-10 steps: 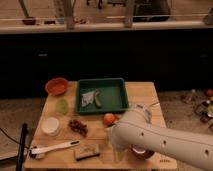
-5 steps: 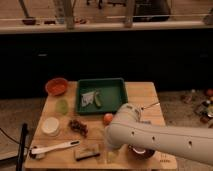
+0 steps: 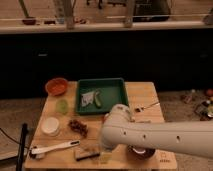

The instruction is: Place eraser in plastic cup

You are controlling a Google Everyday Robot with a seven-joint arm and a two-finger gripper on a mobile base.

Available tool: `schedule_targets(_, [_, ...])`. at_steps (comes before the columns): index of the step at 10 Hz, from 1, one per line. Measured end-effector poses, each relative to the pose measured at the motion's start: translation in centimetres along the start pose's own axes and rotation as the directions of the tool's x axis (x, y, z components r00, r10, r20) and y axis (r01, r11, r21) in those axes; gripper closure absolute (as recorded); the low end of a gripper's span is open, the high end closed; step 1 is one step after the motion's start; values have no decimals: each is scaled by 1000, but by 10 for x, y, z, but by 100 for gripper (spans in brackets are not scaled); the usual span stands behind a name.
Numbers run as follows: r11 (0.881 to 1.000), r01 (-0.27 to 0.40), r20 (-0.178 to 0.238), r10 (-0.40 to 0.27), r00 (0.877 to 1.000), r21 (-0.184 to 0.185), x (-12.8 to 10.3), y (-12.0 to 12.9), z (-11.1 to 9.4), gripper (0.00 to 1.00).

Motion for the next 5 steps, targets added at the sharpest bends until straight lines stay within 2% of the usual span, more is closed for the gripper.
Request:
schedule_targets(2, [1000,-4,10,4,1000,1,-7,1,6,20])
schedule_targets(5, [999,48,27,-49,998,7,-28,6,23,20])
